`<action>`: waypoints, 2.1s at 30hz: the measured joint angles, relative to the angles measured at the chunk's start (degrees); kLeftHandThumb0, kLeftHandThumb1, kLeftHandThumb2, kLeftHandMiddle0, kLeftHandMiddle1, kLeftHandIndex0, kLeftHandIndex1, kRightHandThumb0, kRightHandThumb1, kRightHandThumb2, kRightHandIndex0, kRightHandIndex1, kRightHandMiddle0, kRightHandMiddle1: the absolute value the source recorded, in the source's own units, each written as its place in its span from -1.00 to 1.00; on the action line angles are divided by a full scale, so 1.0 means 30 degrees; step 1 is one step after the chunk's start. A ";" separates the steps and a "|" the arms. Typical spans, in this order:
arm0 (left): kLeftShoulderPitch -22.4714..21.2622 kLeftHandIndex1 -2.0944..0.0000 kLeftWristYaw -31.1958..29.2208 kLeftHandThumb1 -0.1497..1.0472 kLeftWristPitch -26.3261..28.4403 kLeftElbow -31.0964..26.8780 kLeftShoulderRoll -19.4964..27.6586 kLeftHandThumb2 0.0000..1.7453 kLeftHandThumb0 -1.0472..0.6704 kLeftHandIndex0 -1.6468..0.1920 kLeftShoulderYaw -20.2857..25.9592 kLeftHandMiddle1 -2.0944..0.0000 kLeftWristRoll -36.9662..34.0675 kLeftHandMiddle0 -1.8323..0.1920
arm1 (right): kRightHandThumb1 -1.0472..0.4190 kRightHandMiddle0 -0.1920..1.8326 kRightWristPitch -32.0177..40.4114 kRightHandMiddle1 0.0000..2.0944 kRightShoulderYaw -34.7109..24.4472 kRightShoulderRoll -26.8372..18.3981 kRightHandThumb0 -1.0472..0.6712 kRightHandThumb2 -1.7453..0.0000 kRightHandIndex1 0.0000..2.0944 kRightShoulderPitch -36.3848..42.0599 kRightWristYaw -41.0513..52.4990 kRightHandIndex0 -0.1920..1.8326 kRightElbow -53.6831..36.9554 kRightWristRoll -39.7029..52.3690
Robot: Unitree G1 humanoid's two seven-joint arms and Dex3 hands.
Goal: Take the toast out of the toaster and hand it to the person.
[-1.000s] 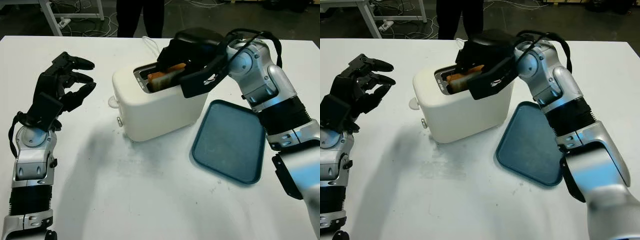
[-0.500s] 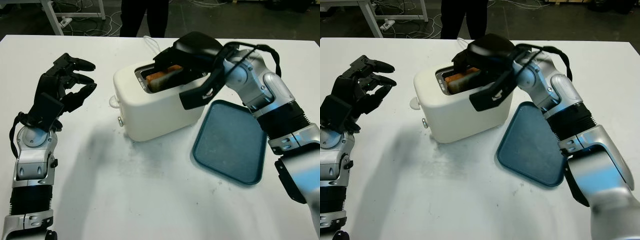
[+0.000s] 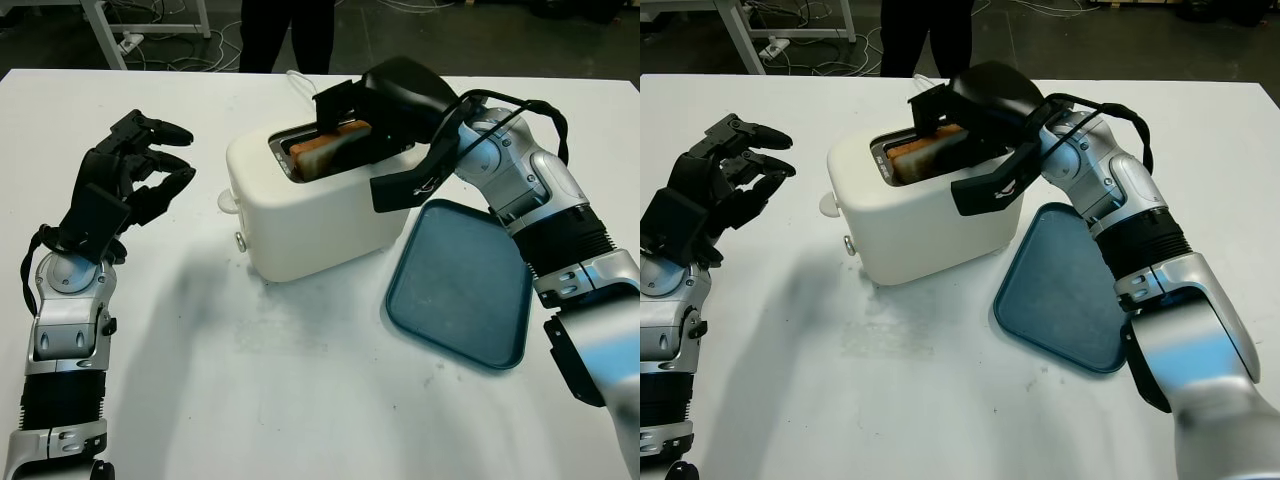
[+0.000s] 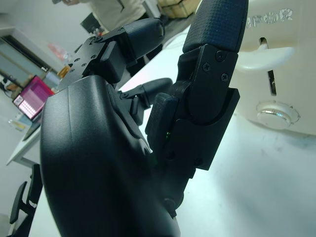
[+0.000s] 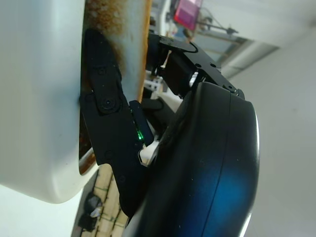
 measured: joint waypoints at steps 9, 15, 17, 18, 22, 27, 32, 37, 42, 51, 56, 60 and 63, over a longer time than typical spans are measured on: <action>0.0001 -0.19 0.0030 0.79 0.0387 -0.0375 0.0000 -0.89 -1.00 0.40 0.0005 -0.31 0.0041 0.49 | -0.83 0.00 0.0036 0.67 -0.1015 -0.0222 -0.30 0.58 0.67 -0.1356 -0.0880 0.31 0.0387 0.0002; 0.0001 -0.20 0.0029 0.79 0.0468 -0.0369 0.0000 -0.87 -1.00 0.41 0.0010 -0.32 0.0048 0.49 | -0.83 -0.03 0.0301 0.67 -0.1364 -0.0304 -0.26 0.56 0.67 -0.1624 -0.0419 0.26 0.0940 0.0223; 0.0001 -0.20 0.0030 0.79 0.0467 -0.0368 0.0000 -0.87 -1.00 0.41 0.0009 -0.32 0.0069 0.49 | -0.83 -0.03 0.0621 0.67 -0.1693 -0.0301 -0.25 0.57 0.67 -0.1809 -0.0077 0.25 0.1370 0.0855; 0.0002 -0.20 0.0031 0.79 0.0467 -0.0369 0.0000 -0.88 -1.00 0.41 0.0010 -0.32 0.0069 0.49 | -0.83 -0.05 0.0772 0.67 -0.1948 -0.0301 -0.25 0.55 0.67 -0.1898 0.0050 0.24 0.1630 0.1130; 0.0002 -0.18 0.0032 0.79 0.0467 -0.0368 -0.0019 -0.91 -1.00 0.39 0.0041 -0.31 0.0018 0.49 | -0.83 -0.09 0.1313 0.67 -0.2796 -0.0385 -0.29 0.50 0.67 -0.2640 0.0417 0.18 0.2809 0.2237; 0.0003 -0.18 0.0037 0.79 0.0467 -0.0357 -0.0021 -0.89 -1.00 0.40 0.0056 -0.32 0.0006 0.50 | -0.83 -0.03 0.1467 0.67 -0.3760 -0.0665 -0.31 0.51 0.67 -0.3991 0.0085 0.24 0.5158 0.3193; 0.0027 -0.19 0.0055 0.79 0.0465 -0.0348 -0.0020 -0.88 -1.00 0.41 0.0096 -0.32 0.0007 0.50 | -0.83 -0.11 0.2057 0.67 -0.4696 -0.1019 -0.29 0.51 0.67 -0.4772 -0.1424 0.18 0.8549 0.3865; 0.0095 -0.18 0.0154 0.79 0.0501 -0.0377 -0.0131 -0.90 -1.00 0.39 0.0158 -0.31 -0.0043 0.49 | -0.83 -0.20 0.3613 0.67 -0.7308 -0.1227 -0.11 0.47 0.67 -0.4796 -0.1690 0.11 1.0334 0.6822; 0.0111 -0.11 -0.0219 0.79 -0.0830 0.0757 -0.0182 -0.89 -1.00 0.34 0.0260 -0.25 -0.0393 0.45 | -0.83 -0.27 0.4940 0.67 -0.8481 -0.1416 -0.05 0.49 0.67 -0.4611 -0.3201 0.04 1.1674 0.7951; 0.0109 -0.07 -0.0423 0.79 -0.1603 0.1582 -0.0182 -0.89 -1.00 0.31 0.0287 -0.22 -0.0724 0.43 | -0.83 -0.49 0.6750 0.67 -1.0302 -0.0715 0.04 0.43 0.67 -0.3493 -0.4885 -0.15 1.3133 0.9868; 0.0109 -0.07 -0.0424 0.79 -0.1623 0.1749 -0.0182 -0.88 -1.00 0.31 0.0284 -0.22 -0.0719 0.43 | -0.83 -0.59 0.7454 0.67 -1.1199 -0.0069 0.07 0.42 0.67 -0.3202 -0.5267 -0.26 1.3278 1.1034; 0.0109 -0.06 -0.0423 0.79 -0.1632 0.1751 -0.0180 -0.88 -1.00 0.31 0.0284 -0.22 -0.0720 0.44 | -0.83 -0.54 0.7663 0.67 -1.2112 0.0453 0.03 0.45 0.67 -0.2825 -0.5268 -0.17 1.3327 1.2118; 0.0109 -0.06 -0.0422 0.79 -0.1640 0.1757 -0.0180 -0.88 -1.00 0.31 0.0284 -0.22 -0.0719 0.44 | -0.83 -0.47 0.7977 0.67 -1.2540 0.0719 -0.03 0.47 0.67 -0.2491 -0.4827 -0.08 1.3449 1.2644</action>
